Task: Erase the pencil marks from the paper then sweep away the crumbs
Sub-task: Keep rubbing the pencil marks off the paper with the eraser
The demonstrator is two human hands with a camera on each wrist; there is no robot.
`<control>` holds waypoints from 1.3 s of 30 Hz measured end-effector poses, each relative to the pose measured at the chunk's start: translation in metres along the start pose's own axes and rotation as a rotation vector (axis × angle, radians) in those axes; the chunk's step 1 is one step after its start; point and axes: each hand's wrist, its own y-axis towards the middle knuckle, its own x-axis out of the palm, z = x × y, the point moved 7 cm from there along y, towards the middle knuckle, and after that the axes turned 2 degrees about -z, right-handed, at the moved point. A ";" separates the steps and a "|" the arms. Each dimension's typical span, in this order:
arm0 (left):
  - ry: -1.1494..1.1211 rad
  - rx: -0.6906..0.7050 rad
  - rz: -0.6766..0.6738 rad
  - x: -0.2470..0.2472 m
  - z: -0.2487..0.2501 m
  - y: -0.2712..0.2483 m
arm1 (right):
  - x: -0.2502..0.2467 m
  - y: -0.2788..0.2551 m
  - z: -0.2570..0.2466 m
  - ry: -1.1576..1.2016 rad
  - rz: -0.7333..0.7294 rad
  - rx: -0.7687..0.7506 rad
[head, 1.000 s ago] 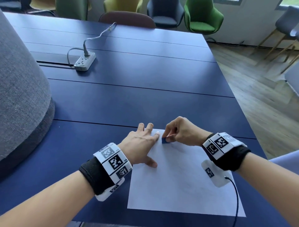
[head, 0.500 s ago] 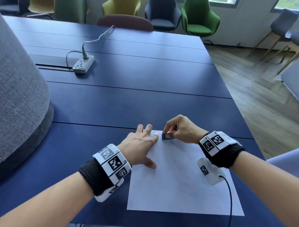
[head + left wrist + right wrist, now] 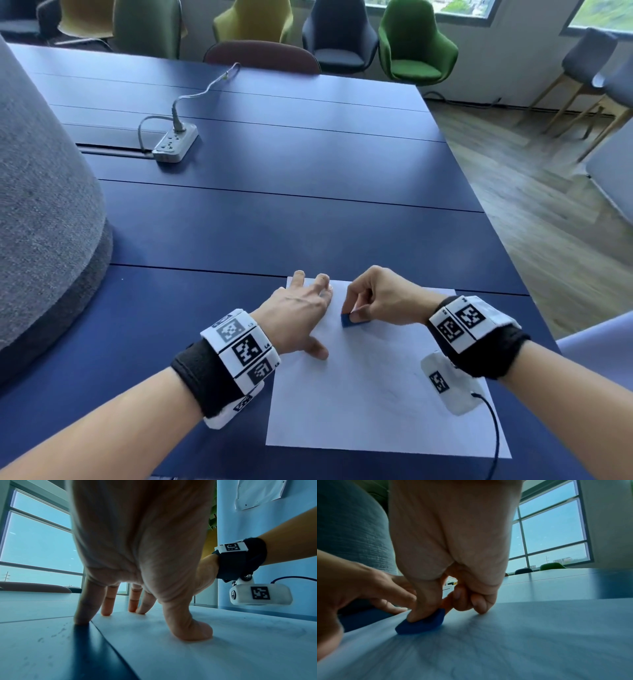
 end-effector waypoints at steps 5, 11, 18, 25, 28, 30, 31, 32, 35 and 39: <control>-0.037 0.003 0.011 0.001 -0.001 -0.001 | -0.022 0.010 0.003 0.069 0.270 -0.009; -0.065 -0.007 -0.004 0.004 -0.002 -0.003 | -0.003 0.003 0.000 0.031 0.072 -0.021; -0.035 0.002 0.003 0.001 -0.001 -0.003 | -0.011 0.003 0.004 0.102 0.212 -0.010; -0.023 -0.019 0.012 -0.001 -0.002 -0.003 | -0.009 0.001 0.001 0.085 0.157 0.000; -0.005 -0.014 0.003 -0.001 -0.002 -0.002 | -0.002 -0.005 0.000 0.066 0.092 -0.019; 0.009 -0.012 -0.006 0.000 -0.002 -0.001 | 0.007 -0.009 -0.004 0.008 -0.023 -0.017; 0.006 -0.011 -0.010 0.000 -0.003 -0.001 | 0.005 -0.007 -0.005 -0.003 -0.025 -0.014; 0.002 -0.008 -0.013 -0.001 -0.003 -0.001 | -0.002 -0.004 -0.004 0.005 0.023 -0.012; -0.005 0.003 -0.016 -0.001 -0.003 -0.002 | -0.020 0.002 0.002 0.071 0.227 0.007; 0.012 0.005 -0.014 -0.001 -0.002 -0.003 | -0.001 -0.010 0.003 0.024 0.076 0.004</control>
